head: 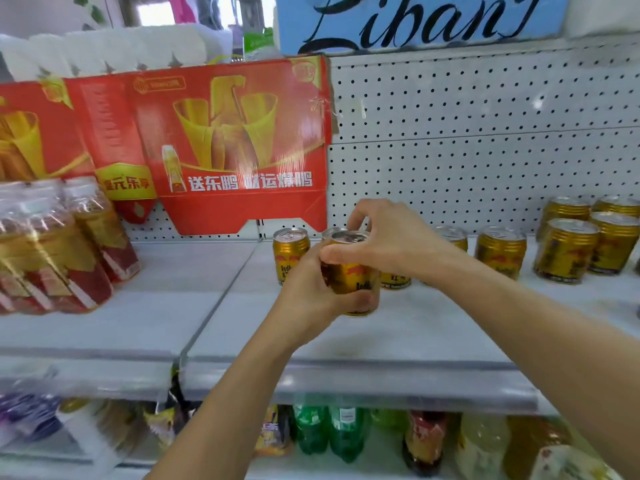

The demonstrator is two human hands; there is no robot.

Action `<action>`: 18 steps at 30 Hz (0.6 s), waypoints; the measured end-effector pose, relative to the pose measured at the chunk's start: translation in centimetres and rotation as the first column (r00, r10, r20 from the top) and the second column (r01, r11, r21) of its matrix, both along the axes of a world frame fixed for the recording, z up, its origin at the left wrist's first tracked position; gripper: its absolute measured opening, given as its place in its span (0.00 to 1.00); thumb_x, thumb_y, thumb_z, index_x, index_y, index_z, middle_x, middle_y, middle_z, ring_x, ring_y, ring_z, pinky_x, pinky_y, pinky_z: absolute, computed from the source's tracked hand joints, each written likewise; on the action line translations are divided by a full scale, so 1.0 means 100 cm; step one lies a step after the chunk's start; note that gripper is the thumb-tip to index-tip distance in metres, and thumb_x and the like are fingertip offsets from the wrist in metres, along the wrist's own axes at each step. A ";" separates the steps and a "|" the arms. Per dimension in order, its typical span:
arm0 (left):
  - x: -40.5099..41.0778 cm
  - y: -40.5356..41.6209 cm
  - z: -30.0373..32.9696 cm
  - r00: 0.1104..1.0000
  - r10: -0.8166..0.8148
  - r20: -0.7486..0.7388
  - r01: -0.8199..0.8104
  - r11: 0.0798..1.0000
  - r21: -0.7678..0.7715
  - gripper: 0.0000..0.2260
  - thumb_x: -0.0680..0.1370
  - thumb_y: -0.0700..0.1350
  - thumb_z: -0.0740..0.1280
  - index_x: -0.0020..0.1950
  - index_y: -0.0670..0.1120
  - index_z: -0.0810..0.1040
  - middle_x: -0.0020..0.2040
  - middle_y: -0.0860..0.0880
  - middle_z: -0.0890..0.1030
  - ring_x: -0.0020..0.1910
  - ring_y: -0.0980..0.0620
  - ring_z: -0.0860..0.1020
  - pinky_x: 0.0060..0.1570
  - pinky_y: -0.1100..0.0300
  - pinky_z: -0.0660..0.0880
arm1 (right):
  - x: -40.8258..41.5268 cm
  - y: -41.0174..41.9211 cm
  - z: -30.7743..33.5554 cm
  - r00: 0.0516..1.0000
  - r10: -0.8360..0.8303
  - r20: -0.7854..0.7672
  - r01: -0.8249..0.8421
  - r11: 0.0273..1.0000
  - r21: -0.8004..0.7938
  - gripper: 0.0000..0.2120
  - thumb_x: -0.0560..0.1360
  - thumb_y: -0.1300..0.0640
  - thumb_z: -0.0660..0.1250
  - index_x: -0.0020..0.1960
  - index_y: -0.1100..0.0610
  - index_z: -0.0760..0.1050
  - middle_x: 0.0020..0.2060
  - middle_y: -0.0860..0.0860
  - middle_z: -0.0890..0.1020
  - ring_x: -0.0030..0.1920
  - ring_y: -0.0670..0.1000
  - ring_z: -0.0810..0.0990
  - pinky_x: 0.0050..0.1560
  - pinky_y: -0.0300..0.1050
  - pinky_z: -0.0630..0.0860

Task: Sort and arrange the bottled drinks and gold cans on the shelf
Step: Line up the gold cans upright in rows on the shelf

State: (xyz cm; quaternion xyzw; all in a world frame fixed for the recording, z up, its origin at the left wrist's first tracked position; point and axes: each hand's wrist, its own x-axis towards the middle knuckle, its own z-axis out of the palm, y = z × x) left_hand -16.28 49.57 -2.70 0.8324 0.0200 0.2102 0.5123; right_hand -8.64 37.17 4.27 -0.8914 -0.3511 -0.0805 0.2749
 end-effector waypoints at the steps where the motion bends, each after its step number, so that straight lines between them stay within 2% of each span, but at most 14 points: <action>1: -0.005 0.007 -0.003 1.000 0.010 -0.016 -0.010 1.000 -0.008 0.29 0.65 0.41 0.80 0.61 0.57 0.73 0.51 0.59 0.81 0.48 0.66 0.79 0.44 0.71 0.75 | -0.004 0.006 -0.003 1.000 0.010 -0.007 -0.010 1.000 -0.012 0.25 0.65 0.31 0.69 0.51 0.48 0.76 0.40 0.43 0.77 0.43 0.45 0.77 0.45 0.48 0.78; 4: -0.020 0.035 -0.011 0.995 0.015 -0.096 -0.019 0.999 -0.044 0.32 0.64 0.42 0.80 0.65 0.53 0.73 0.53 0.55 0.83 0.49 0.61 0.81 0.48 0.66 0.77 | -0.011 0.014 -0.010 0.972 0.127 -0.196 -0.116 0.991 0.068 0.22 0.74 0.34 0.62 0.50 0.54 0.78 0.41 0.49 0.81 0.40 0.48 0.81 0.38 0.45 0.79; 6: -0.028 0.054 -0.017 0.991 0.010 -0.132 -0.017 0.998 -0.058 0.32 0.64 0.39 0.80 0.65 0.52 0.74 0.52 0.54 0.84 0.49 0.59 0.82 0.50 0.63 0.77 | -0.012 0.016 -0.016 0.925 0.214 -0.314 -0.182 0.975 0.128 0.19 0.80 0.43 0.59 0.52 0.58 0.78 0.46 0.57 0.83 0.43 0.54 0.83 0.43 0.47 0.82; 8: -0.036 0.068 -0.019 0.986 0.002 -0.166 -0.011 0.999 -0.050 0.32 0.65 0.38 0.80 0.66 0.53 0.73 0.53 0.55 0.84 0.50 0.60 0.82 0.51 0.63 0.77 | -0.012 0.018 -0.028 0.901 0.269 -0.340 -0.244 0.963 0.116 0.12 0.81 0.52 0.60 0.60 0.53 0.77 0.50 0.56 0.83 0.49 0.54 0.82 0.51 0.48 0.81; 11: -0.040 0.084 -0.020 0.983 -0.024 -0.183 0.020 1.000 -0.022 0.34 0.65 0.36 0.79 0.67 0.52 0.72 0.55 0.54 0.83 0.53 0.59 0.81 0.58 0.57 0.78 | -0.018 0.025 -0.050 0.869 0.306 -0.388 -0.270 0.952 0.146 0.23 0.79 0.58 0.64 0.72 0.46 0.67 0.59 0.49 0.81 0.54 0.46 0.80 0.57 0.48 0.79; 13: -0.040 0.091 -0.022 0.985 -0.025 -0.170 0.026 1.000 -0.002 0.37 0.64 0.35 0.79 0.69 0.53 0.71 0.57 0.55 0.82 0.54 0.58 0.80 0.60 0.54 0.77 | -0.024 0.030 -0.064 0.867 0.345 -0.361 -0.296 0.937 0.184 0.25 0.78 0.61 0.65 0.72 0.44 0.67 0.63 0.46 0.79 0.60 0.42 0.77 0.61 0.46 0.76; 15: -0.040 0.094 -0.026 0.992 -0.004 -0.126 0.007 1.000 0.024 0.40 0.64 0.37 0.80 0.70 0.58 0.68 0.60 0.56 0.79 0.58 0.58 0.78 0.59 0.54 0.77 | -0.028 0.033 -0.073 0.866 0.369 -0.338 -0.304 0.925 0.230 0.27 0.78 0.66 0.64 0.71 0.43 0.67 0.62 0.43 0.78 0.62 0.40 0.75 0.63 0.43 0.74; 18: -0.040 0.093 -0.029 0.999 0.020 -0.032 -0.017 0.997 0.073 0.39 0.65 0.38 0.80 0.68 0.65 0.68 0.64 0.58 0.75 0.61 0.59 0.74 0.56 0.58 0.77 | -0.028 0.037 -0.082 0.879 0.338 -0.337 -0.255 0.929 0.267 0.31 0.77 0.69 0.62 0.74 0.44 0.64 0.63 0.45 0.77 0.64 0.41 0.74 0.64 0.44 0.73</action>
